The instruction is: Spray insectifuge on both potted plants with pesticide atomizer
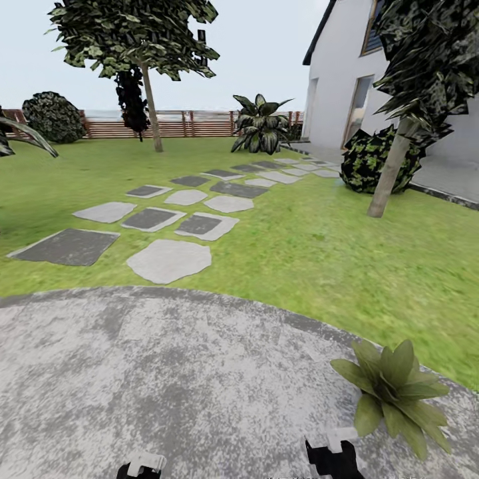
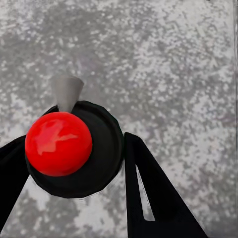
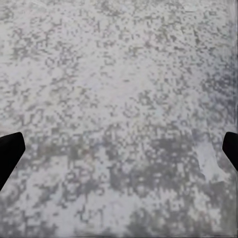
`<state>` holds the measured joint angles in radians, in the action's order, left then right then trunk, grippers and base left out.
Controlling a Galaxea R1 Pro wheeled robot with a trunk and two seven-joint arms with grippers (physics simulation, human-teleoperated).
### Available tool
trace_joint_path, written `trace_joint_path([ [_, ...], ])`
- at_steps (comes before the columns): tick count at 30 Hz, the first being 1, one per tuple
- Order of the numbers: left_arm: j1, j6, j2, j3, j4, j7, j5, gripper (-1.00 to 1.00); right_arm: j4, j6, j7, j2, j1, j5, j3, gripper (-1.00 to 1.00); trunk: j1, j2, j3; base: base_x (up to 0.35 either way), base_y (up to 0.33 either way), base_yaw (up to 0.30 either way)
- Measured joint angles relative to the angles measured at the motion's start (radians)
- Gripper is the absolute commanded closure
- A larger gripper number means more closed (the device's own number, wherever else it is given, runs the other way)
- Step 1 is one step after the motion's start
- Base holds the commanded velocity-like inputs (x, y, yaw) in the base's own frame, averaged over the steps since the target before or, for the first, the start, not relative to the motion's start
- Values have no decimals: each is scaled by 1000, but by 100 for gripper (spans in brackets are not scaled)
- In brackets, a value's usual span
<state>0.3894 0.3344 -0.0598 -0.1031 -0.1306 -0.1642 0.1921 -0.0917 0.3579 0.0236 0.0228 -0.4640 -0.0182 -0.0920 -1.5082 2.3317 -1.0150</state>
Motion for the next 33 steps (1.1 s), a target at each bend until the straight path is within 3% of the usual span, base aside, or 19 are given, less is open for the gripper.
trace_joint_path([
  [33, 0, 0, 0, 0, 0, 0, 1, 100, 0, 0, 0, -2, 0, 0, 0, -100, 0, 0, 0, 0, 2, -264],
])
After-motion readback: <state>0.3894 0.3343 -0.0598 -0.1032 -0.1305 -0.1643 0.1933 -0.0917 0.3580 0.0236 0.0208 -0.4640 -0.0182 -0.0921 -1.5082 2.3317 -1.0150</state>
